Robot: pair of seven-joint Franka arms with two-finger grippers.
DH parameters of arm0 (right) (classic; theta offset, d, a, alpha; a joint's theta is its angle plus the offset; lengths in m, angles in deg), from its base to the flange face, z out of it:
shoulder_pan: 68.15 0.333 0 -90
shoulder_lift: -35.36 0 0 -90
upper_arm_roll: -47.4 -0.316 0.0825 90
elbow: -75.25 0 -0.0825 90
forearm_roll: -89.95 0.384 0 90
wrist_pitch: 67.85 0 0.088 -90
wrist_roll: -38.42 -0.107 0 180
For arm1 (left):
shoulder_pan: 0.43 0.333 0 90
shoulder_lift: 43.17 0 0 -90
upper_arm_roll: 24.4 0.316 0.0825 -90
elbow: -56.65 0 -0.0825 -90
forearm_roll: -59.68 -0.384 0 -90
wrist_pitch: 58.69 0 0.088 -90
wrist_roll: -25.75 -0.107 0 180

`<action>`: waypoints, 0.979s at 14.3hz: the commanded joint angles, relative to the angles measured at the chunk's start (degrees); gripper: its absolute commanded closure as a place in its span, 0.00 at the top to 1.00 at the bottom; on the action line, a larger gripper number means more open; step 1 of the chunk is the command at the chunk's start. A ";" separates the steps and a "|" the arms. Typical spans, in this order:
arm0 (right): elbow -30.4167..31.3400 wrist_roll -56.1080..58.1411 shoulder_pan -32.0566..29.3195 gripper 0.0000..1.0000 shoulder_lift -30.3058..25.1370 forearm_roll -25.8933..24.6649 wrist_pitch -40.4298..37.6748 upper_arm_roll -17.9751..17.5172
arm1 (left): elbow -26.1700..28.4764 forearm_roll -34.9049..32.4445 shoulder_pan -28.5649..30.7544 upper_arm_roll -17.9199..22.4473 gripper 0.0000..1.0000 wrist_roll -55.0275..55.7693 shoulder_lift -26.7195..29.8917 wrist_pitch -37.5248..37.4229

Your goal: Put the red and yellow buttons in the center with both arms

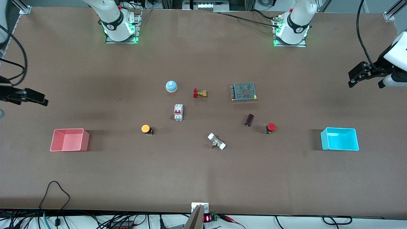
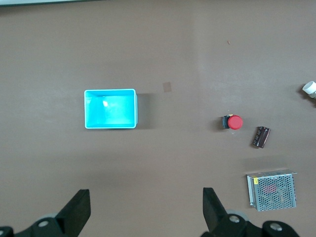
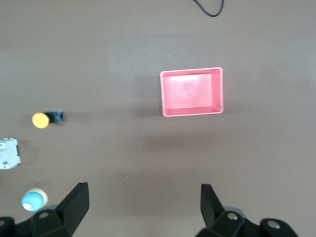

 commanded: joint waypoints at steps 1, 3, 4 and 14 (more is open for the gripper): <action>4.08 -0.27 -2.64 1.00 -3.76 -2.19 -0.62 -4.89 | 0.83 -0.44 0.34 -0.63 1.00 -1.05 1.12 -0.72; 4.53 -0.45 -2.38 1.00 -3.85 -1.75 -0.88 -4.89 | -0.74 -0.44 0.25 -0.72 1.00 -0.70 0.42 -0.90; 4.88 -1.93 -2.20 1.00 -4.11 -1.84 -0.96 -4.89 | -1.97 -0.53 0.25 -0.72 1.00 -0.70 -0.54 -1.59; 8.31 -2.91 -2.02 1.00 -7.89 -2.36 -1.75 -4.98 | -8.40 -0.17 0.07 -0.72 1.00 -0.08 -5.83 -3.09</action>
